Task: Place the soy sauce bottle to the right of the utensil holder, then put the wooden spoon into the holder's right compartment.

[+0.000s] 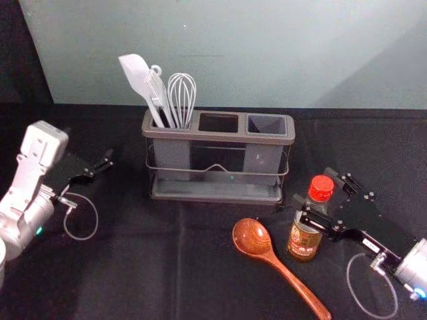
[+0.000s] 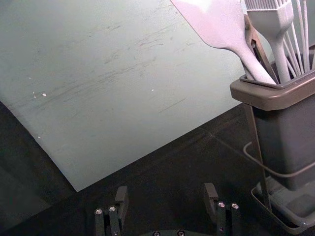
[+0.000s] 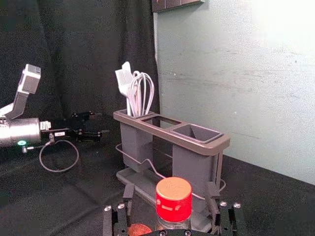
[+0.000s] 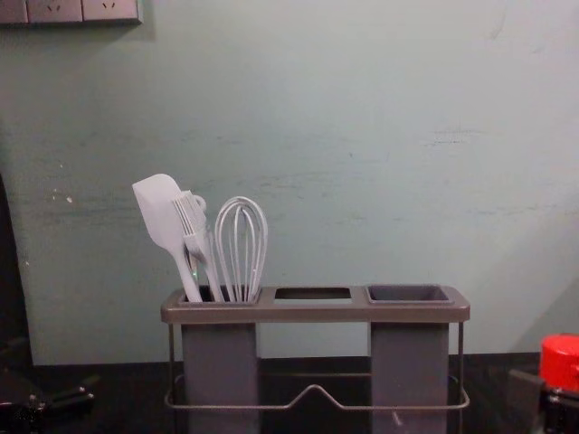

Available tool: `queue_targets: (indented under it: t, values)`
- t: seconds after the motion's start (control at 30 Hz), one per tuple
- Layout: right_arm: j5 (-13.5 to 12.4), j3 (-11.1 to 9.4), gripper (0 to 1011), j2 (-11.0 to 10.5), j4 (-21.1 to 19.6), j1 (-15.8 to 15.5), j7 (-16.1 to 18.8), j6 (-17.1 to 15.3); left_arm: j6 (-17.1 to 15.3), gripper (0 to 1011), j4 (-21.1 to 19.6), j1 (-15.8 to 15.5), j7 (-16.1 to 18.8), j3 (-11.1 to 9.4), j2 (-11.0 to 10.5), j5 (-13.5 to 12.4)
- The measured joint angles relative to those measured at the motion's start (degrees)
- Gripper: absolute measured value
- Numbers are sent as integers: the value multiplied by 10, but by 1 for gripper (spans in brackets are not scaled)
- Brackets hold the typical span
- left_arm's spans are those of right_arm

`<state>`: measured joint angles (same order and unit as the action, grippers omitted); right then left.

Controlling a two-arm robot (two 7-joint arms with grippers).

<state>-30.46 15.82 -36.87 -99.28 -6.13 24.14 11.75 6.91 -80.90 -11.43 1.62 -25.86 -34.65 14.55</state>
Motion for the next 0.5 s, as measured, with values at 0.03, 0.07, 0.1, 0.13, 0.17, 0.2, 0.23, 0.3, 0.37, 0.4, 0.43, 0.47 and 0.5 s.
queue_targets:
  t: [0.03, 0.07, 0.1, 0.13, 0.17, 0.2, 0.23, 0.3, 0.37, 0.4, 0.43, 0.47, 0.5]
  values:
    - [1, -2, 895, 2, 0, -1, 1, -2, 0, 1005, 0, 0, 0, 0, 0, 0]
    - [2, -3, 878, 3, 0, -1, 1, -2, 0, 1005, 0, 0, 0, 0, 0, 0]
    - [2, -4, 864, 4, -1, -2, 1, -3, 0, 1005, 0, 0, 0, 0, 0, 0]
    - [3, -6, 814, 6, -1, -4, 2, -3, 0, 1005, 0, 0, 0, 0, 0, 0]
    - [3, -7, 790, 6, -2, -4, 3, -4, 0, 1005, 0, 0, 0, 0, 0, 0]
    - [4, -8, 773, 7, -3, -5, 3, -4, 0, 1005, 0, 0, 0, 0, 0, 0]
    - [4, -9, 737, 8, -3, -5, 4, -5, 0, 1005, 0, 0, 0, 0, 0, 0]
    - [6, -13, 700, 10, -5, -7, 6, -6, 0, 1005, 0, 0, 0, 0, 0, 0]
    - [8, -16, 627, 12, -7, -9, 8, -7, 0, 1005, 0, 0, 0, 0, 0, 0]
    - [8, -17, 627, 13, -7, -9, 9, -8, 0, 1005, 0, 0, 0, 0, 0, 0]
    - [9, -18, 568, 13, -8, -10, 10, -8, 0, 1005, 0, 0, 0, 0, 0, 0]
    - [10, -19, 539, 14, -9, -11, 10, -9, 0, 1005, 0, 0, 0, 0, 0, 0]
    - [11, -21, 498, 15, -10, -12, 11, -10, 0, 1005, 0, 0, 0, 0, 0, 0]
